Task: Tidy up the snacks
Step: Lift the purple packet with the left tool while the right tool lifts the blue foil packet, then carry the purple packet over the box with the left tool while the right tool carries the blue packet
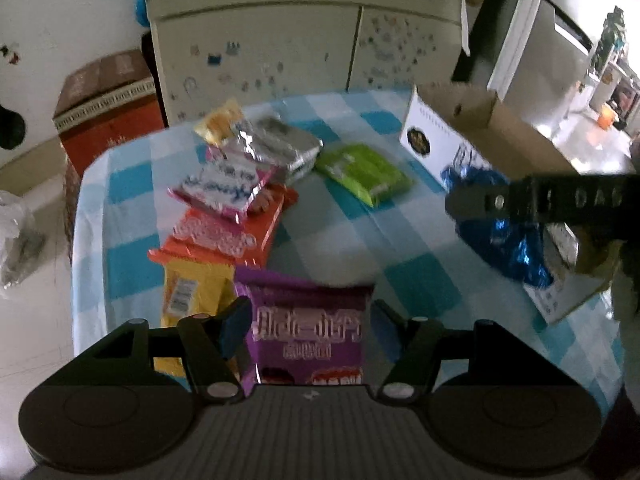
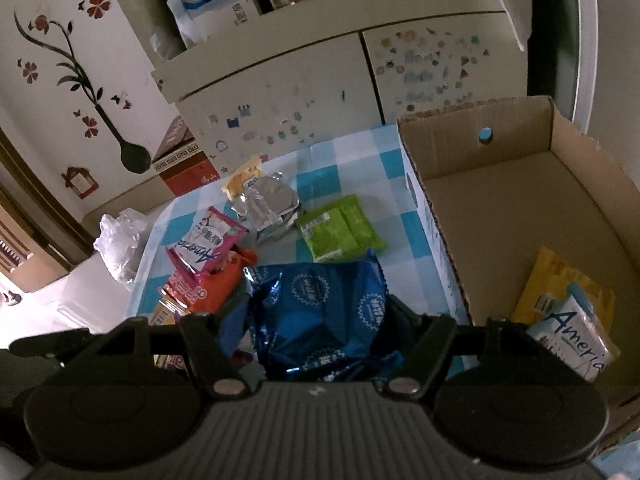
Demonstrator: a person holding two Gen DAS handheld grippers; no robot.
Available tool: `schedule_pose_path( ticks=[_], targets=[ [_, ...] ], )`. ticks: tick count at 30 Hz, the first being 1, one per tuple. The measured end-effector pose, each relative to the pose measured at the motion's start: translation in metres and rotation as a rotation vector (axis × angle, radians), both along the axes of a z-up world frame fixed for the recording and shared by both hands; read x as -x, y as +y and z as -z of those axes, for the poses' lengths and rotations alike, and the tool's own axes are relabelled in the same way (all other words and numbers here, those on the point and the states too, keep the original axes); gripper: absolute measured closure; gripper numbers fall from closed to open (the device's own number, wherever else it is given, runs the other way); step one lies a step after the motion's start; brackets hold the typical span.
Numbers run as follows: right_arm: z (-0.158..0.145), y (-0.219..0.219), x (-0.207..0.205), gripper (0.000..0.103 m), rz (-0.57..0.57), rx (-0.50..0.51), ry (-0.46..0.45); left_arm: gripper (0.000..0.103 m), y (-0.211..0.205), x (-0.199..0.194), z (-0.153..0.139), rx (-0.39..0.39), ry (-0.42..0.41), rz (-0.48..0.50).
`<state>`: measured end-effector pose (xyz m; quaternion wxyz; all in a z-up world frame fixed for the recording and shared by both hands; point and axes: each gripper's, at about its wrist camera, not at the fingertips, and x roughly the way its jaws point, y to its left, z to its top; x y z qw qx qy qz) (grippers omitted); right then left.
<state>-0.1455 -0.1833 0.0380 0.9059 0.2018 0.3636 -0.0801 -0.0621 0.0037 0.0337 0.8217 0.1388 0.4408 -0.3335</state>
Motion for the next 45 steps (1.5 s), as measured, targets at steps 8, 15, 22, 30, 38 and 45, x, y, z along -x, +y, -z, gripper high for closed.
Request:
schedule_pose_path(
  ticks=[8, 15, 22, 30, 38, 45],
  targets=[
    [-0.001, 0.002, 0.001, 0.031, -0.006, -0.003, -0.001, 0.007, -0.005, 0.000, 0.022, -0.082, 0.029, -0.003],
    [0.001, 0.003, 0.001, 0.031, -0.016, -0.001, 0.008, 0.020, -0.015, 0.003, 0.039, -0.108, 0.018, 0.019],
    [0.000, 0.001, 0.002, 0.031, -0.007, -0.002, -0.001, 0.033, -0.013, 0.007, 0.020, -0.039, -0.017, 0.005],
    [-0.007, 0.005, 0.003, 0.031, -0.024, 0.010, -0.027, 0.033, -0.016, 0.010, -0.004, 0.042, -0.063, -0.021],
    [-0.021, -0.001, 0.008, 0.031, -0.007, 0.015, -0.064, 0.033, -0.019, 0.006, -0.013, 0.065, -0.116, -0.047],
    [-0.041, -0.016, 0.016, 0.031, 0.034, 0.031, -0.127, 0.033, -0.030, 0.006, -0.017, 0.103, -0.131, -0.048]
  ],
)
